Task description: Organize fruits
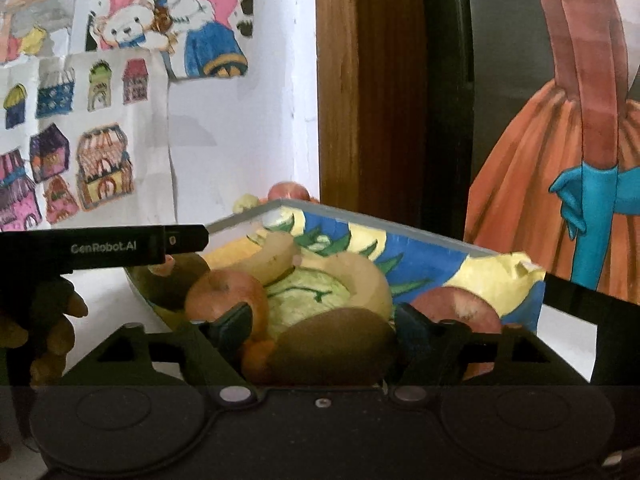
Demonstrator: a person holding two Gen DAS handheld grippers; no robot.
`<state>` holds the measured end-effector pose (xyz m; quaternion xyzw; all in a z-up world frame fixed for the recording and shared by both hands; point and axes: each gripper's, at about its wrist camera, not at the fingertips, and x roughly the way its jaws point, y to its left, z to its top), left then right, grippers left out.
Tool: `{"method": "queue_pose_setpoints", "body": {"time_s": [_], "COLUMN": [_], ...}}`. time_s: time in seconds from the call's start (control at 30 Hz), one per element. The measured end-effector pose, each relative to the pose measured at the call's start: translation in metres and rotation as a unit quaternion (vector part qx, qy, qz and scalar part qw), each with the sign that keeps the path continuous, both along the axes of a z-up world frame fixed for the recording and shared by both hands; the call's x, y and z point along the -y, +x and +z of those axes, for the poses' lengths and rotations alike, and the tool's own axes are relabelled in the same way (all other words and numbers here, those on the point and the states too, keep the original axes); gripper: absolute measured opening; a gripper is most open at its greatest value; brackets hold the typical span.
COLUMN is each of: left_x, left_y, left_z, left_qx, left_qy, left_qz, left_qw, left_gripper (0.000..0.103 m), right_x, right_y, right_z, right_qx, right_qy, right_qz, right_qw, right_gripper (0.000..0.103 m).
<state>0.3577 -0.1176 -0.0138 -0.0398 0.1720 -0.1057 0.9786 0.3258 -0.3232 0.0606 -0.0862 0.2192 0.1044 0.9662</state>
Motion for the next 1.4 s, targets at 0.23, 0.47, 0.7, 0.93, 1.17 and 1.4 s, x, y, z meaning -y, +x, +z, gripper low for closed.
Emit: {"method": "queue_pose_setpoints", "body": {"time_s": [0.23, 0.47, 0.7, 0.93, 1.17, 1.4], "left_x": [-0.004, -0.021, -0.035, -0.048, -0.056, -0.059], "left_y": [-0.047, -0.105, -0.151, -0.177, -0.185, -0.187], "left_z": [0.014, 0.018, 0.023, 0.021, 0.018, 0.018], "left_qx": [0.006, 0.003, 0.004, -0.008, -0.015, -0.016], "left_qy": [0.020, 0.034, 0.043, 0.042, 0.042, 0.041], "left_qz": [0.016, 0.034, 0.029, 0.028, 0.030, 0.030], "left_qw": [0.9996, 0.9988, 0.9987, 0.9987, 0.9986, 0.9986], "left_gripper": [0.103, 0.103, 0.103, 0.103, 0.103, 0.103], "right_x": [-0.018, -0.031, -0.033, -0.036, -0.045, -0.050], "right_y": [-0.052, -0.115, -0.159, -0.183, -0.189, -0.189], "right_z": [0.014, 0.016, 0.009, 0.005, 0.007, 0.007], "right_qx": [0.040, 0.048, 0.043, 0.039, 0.041, 0.039], "right_qy": [0.009, 0.013, 0.026, 0.038, 0.036, 0.034], "right_qz": [0.001, -0.014, -0.039, -0.054, -0.050, -0.046], "right_qw": [0.999, 0.999, 0.998, 0.997, 0.997, 0.998], "right_gripper": [0.099, 0.102, 0.102, 0.102, 0.102, 0.102]}}
